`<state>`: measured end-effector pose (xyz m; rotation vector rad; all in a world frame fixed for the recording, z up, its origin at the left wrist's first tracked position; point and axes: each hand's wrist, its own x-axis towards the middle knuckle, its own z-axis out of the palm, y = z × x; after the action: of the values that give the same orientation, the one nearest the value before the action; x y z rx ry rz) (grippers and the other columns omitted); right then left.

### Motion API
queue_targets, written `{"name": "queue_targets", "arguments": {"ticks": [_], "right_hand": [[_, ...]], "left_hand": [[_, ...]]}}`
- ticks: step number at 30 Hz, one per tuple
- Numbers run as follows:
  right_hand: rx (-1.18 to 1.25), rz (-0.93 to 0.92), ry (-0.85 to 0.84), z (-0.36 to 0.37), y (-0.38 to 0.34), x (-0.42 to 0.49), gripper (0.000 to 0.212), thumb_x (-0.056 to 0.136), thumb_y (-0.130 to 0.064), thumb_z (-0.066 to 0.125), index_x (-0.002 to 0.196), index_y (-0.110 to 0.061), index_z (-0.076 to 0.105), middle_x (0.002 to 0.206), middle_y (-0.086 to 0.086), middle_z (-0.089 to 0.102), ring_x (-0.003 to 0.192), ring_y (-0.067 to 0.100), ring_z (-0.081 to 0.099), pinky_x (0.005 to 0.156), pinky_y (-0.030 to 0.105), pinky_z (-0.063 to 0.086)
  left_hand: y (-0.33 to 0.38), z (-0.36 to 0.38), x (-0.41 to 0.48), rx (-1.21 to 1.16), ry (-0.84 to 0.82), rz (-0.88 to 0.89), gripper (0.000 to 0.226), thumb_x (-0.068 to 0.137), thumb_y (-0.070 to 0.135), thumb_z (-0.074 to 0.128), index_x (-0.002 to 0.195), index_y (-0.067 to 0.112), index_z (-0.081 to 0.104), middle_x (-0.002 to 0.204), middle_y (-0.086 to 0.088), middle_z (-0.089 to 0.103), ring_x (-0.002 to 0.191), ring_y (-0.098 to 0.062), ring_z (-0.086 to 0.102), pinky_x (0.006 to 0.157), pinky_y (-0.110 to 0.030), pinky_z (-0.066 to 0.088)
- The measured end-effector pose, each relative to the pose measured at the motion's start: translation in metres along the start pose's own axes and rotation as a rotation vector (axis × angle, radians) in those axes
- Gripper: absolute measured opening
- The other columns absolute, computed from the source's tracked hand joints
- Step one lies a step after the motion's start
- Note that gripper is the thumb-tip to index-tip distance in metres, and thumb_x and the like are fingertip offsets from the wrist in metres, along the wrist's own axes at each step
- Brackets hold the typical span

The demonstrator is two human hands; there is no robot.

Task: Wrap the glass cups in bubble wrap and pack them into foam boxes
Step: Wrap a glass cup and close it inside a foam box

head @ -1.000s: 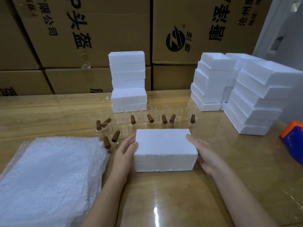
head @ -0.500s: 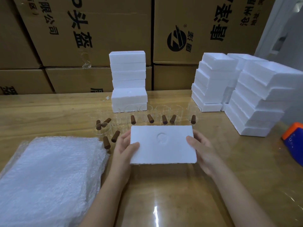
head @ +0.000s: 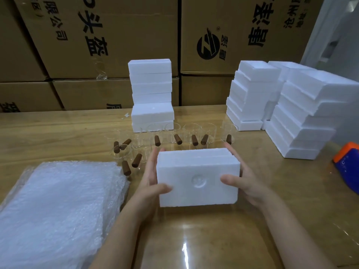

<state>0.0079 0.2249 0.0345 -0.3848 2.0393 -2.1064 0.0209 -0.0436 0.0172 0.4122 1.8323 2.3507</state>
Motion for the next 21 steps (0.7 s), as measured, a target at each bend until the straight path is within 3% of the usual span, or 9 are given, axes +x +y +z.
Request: {"name": "queue_targets", "arguments": {"ticks": [3,5,7,9,11,14,18,21], "right_hand": [[-0.104,-0.006,-0.050,-0.002,0.000,-0.003,0.104,0.059,-0.030,0.085,0.139,-0.057,0.026,0.132,-0.029,0.050,0.120,-0.001,0.052,0.085,0.018,0.050],[-0.222,0.011,-0.066,-0.002,0.002,-0.004,0.108,0.058,-0.032,0.086,0.139,-0.061,0.021,0.132,-0.043,0.040,0.123,-0.015,0.041,0.090,0.013,0.045],[-0.279,0.026,-0.063,-0.004,0.003,-0.003,0.111,0.057,-0.033,0.087,0.138,-0.064,0.018,0.134,-0.045,0.035,0.127,-0.017,0.035,0.096,0.016,0.042],[-0.306,0.027,-0.068,-0.005,0.004,-0.003,0.112,0.058,-0.033,0.087,0.138,-0.064,0.015,0.134,-0.048,0.031,0.127,-0.020,0.031,0.096,0.013,0.041],[-0.314,0.039,-0.075,-0.005,0.005,-0.002,0.112,0.059,-0.034,0.086,0.139,-0.063,0.013,0.132,-0.051,0.029,0.125,-0.022,0.031,0.093,0.010,0.041],[-0.288,0.086,-0.079,-0.006,0.008,-0.002,0.113,0.057,-0.036,0.087,0.140,-0.060,0.013,0.133,-0.041,0.041,0.124,-0.011,0.043,0.092,0.014,0.045],[-0.309,0.109,-0.080,-0.008,0.009,-0.001,0.113,0.058,-0.039,0.086,0.143,-0.055,0.014,0.131,-0.035,0.047,0.121,-0.008,0.048,0.091,0.016,0.047],[-0.324,0.110,-0.097,-0.004,0.011,0.000,0.107,0.059,-0.037,0.084,0.144,-0.047,0.019,0.129,-0.030,0.051,0.121,-0.004,0.049,0.090,0.015,0.046]], "left_hand": [[0.003,0.010,-0.002,0.182,0.080,0.030,0.105,0.049,0.035,0.090,0.126,0.071,0.028,0.129,0.024,0.051,0.113,-0.003,0.058,0.079,-0.025,0.054],[0.004,0.011,-0.002,0.260,0.132,0.085,0.105,0.049,0.033,0.089,0.123,0.073,0.027,0.127,0.036,0.045,0.110,0.010,0.054,0.076,-0.014,0.051],[0.003,0.008,-0.002,0.285,0.117,0.098,0.110,0.049,0.030,0.088,0.131,0.065,0.026,0.127,0.039,0.043,0.110,0.013,0.050,0.076,-0.009,0.048],[0.001,0.005,-0.003,0.288,0.097,0.056,0.115,0.050,0.029,0.088,0.140,0.056,0.021,0.127,0.039,0.043,0.110,0.014,0.050,0.076,-0.007,0.047],[-0.002,0.002,-0.003,0.286,0.077,0.012,0.114,0.053,0.028,0.088,0.135,0.063,0.017,0.119,0.041,0.049,0.108,0.013,0.052,0.075,-0.006,0.047],[-0.004,-0.001,-0.002,0.306,0.060,-0.015,0.111,0.055,0.033,0.087,0.129,0.071,0.013,0.118,0.039,0.052,0.110,0.011,0.053,0.079,-0.008,0.047],[-0.004,-0.003,0.001,0.328,-0.012,-0.023,0.104,0.062,0.033,0.086,0.141,0.049,0.021,0.130,0.017,0.055,0.120,-0.005,0.053,0.090,-0.021,0.050],[-0.004,-0.004,0.002,0.342,-0.030,-0.021,0.099,0.066,0.032,0.085,0.142,0.043,0.023,0.131,0.015,0.055,0.121,-0.006,0.053,0.089,-0.018,0.048]]}}
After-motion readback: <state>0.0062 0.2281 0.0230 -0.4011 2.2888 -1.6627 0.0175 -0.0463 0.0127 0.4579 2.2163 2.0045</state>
